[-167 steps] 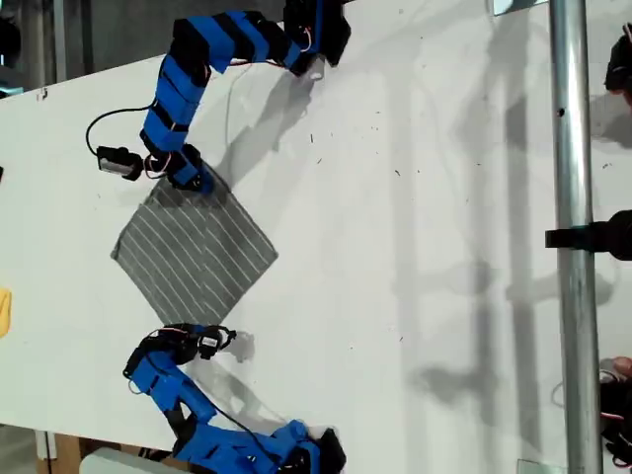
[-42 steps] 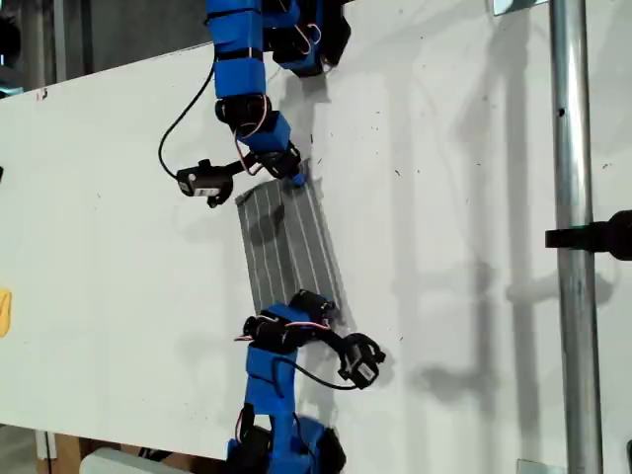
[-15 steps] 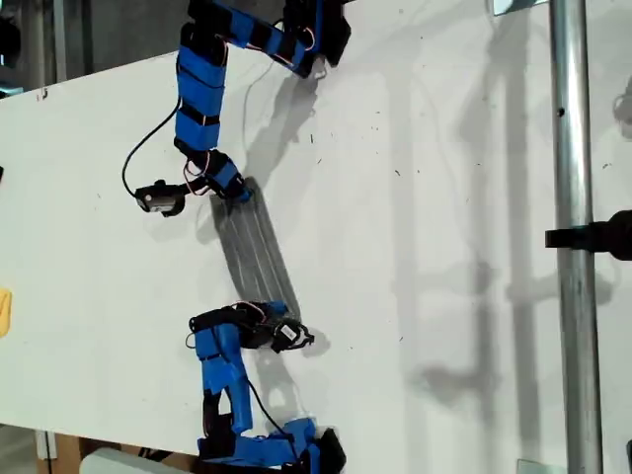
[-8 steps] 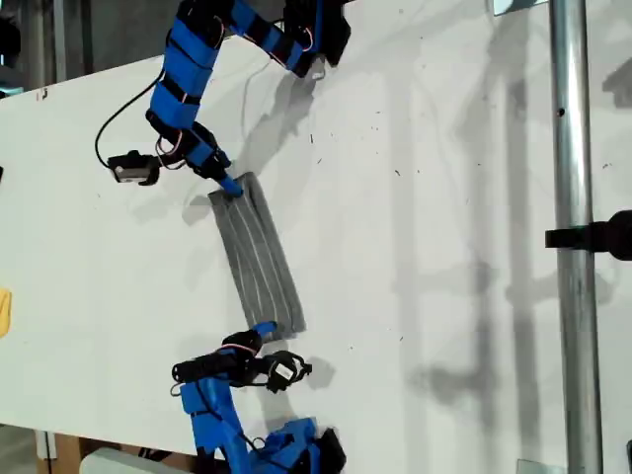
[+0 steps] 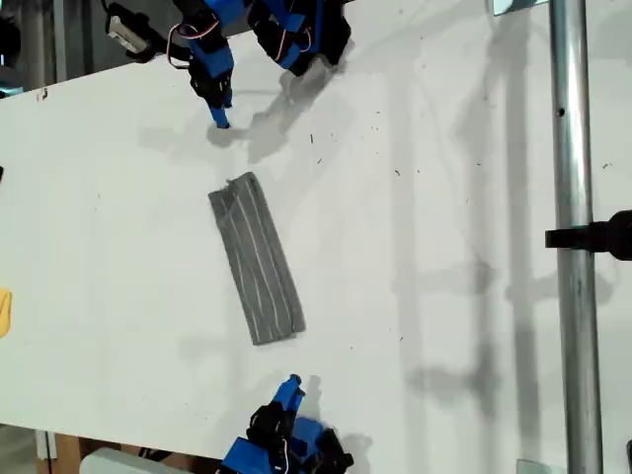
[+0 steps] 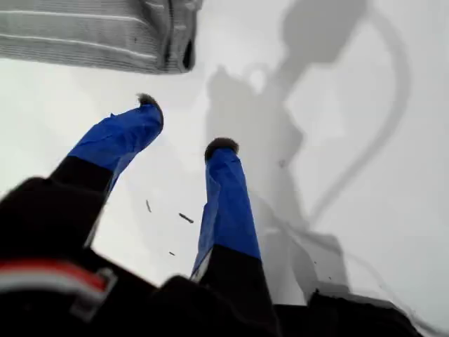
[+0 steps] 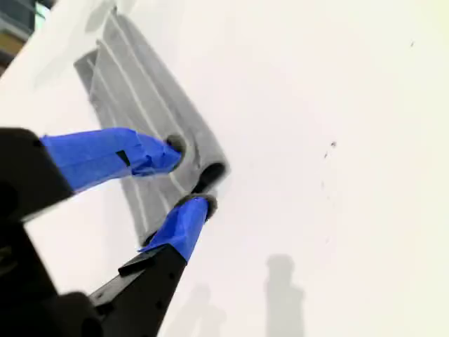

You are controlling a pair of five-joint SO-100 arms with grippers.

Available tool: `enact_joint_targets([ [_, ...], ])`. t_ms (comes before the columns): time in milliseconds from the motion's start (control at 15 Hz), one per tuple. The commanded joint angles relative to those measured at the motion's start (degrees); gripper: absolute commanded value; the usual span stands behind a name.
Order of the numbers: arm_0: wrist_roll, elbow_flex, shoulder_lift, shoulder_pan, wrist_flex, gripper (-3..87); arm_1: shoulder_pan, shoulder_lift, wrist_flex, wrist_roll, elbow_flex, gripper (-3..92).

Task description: Grasp corners of a towel and fold twice.

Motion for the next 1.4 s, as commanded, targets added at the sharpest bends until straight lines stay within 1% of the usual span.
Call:
enact_joint_targets([
  [0,-6.68,12.66,14.68,8.00,-7.29,4.3,-2.64,2.90,1.14,3.78,0.44,23.1],
  [67,-4.66,17.84,22.15,10.11,-10.81,2.2,-3.16,3.08,1.49,4.75,0.70,30.9],
  [133,-5.01,22.06,28.92,11.95,-11.43,1.5,-3.69,3.16,1.49,4.83,0.70,32.9],
  [200,-6.24,26.46,32.52,13.01,-11.87,0.7,-3.60,3.34,1.58,4.57,0.53,32.9],
  [333,-7.03,31.99,32.34,14.50,-15.12,0.1,-2.29,3.34,1.05,3.43,-0.26,32.3],
  [400,-7.12,33.93,32.34,14.77,-16.52,-0.4,-0.88,1.67,-1.49,-0.18,-0.97,32.8],
  [467,-7.03,35.77,32.34,14.77,-18.28,-0.7,1.76,-2.46,-4.48,-5.54,-1.85,31.8],
  [533,-7.29,37.27,32.34,14.77,-19.60,-0.8,4.31,-7.65,-9.49,-11.60,-2.02,32.4],
  [600,-7.12,37.79,32.34,14.77,-20.04,-0.8,5.62,-13.62,-14.77,-17.84,-2.72,35.1],
  [733,-7.47,37.27,32.34,14.50,-17.58,-0.4,5.45,-27.25,-22.85,-27.07,-7.47,39.4],
  [800,-7.65,37.18,32.34,14.33,-16.52,-0.3,4.48,-34.19,-25.40,-28.65,-11.07,41.1],
  [933,-8.26,36.91,32.34,14.15,-15.21,-0.1,1.58,-46.41,-29.53,-29.44,-17.84,44.8],
  [1133,-9.93,36.65,32.34,14.77,-13.27,0.2,-0.18,-58.89,-33.57,-28.92,-22.94,48.0],
  [1200,-10.28,36.56,32.34,14.94,-12.66,0.2,-1.14,-61.44,-34.28,-28.12,-23.47,49.6],
  [1333,-10.11,36.56,32.34,14.85,-12.57,0.4,-4.13,-68.03,-32.87,-25.84,-26.81,52.5],
])
